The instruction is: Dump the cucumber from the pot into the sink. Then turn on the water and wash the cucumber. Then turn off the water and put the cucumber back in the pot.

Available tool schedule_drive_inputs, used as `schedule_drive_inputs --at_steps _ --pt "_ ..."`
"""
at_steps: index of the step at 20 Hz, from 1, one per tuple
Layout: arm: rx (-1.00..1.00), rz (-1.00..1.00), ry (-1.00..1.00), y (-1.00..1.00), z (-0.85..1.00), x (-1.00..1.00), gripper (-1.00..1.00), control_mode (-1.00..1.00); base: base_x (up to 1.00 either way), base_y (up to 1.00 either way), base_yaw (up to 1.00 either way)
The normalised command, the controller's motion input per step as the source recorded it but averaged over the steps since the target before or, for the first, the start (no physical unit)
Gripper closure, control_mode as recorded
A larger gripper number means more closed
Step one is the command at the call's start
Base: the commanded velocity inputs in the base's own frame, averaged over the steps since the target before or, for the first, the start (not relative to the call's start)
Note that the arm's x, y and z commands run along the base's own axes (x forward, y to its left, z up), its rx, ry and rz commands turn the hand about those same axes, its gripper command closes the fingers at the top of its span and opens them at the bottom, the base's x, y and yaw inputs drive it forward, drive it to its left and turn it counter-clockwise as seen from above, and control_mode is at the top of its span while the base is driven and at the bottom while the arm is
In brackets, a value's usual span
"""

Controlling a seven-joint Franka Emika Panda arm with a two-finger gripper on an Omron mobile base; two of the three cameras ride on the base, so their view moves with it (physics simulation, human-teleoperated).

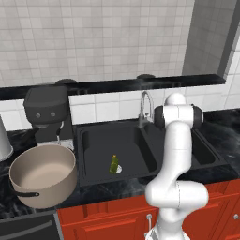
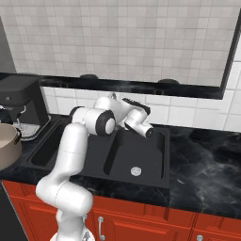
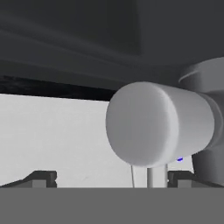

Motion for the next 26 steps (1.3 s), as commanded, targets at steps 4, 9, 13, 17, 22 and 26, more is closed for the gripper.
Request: schedule_drive_inputs --at_steps 4,9,13,17,22,26 --pt "0.0 -0.05 0.0 -0.03 -0.14 0.31 -1.0 -1.0 0.0 0.0 0.0" --pt "0.0 -0.06 0.0 0.0 -0.13 0.28 1.0 -1.0 0.0 0.0 0.0" --pt "0.0 -0.07 0.0 0.0 -0.12 0.21 1.0 -1.0 0.0 0.0 0.0" --pt "0.02 -0.07 0.0 -0.2 -0.14 0.03 1.0 -1.0 0.0 0.0 0.0" --pt "0.05 -0.07 0.02 -0.34 -0.18 0.0 1.0 -1.0 0.0 0.0 0.0" --pt "0.09 -0.07 0.08 -0.39 -0.21 0.0 1.0 -1.0 0.0 0.0 0.0"
